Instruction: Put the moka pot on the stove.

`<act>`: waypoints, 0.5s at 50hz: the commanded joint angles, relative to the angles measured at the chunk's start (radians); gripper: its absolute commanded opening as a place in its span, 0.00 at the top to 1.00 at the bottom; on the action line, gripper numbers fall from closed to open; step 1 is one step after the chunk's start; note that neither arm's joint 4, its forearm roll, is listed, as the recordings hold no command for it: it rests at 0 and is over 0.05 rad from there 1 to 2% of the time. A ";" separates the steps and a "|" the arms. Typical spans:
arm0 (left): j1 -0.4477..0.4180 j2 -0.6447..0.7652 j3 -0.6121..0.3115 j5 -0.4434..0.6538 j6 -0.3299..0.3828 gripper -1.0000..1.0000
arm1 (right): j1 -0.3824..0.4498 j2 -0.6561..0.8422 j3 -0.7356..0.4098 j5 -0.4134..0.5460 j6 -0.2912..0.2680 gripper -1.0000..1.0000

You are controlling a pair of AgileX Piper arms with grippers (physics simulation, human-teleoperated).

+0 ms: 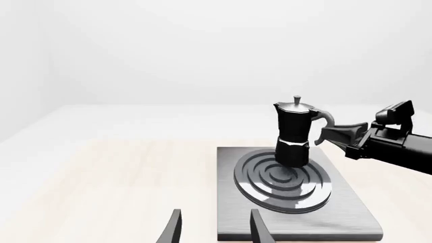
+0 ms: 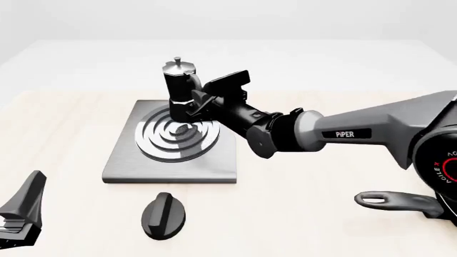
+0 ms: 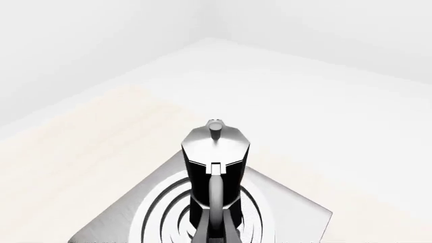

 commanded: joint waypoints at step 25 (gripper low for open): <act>0.000 0.000 0.000 0.000 0.000 0.00 | 0.015 0.030 -0.011 -0.020 0.030 1.00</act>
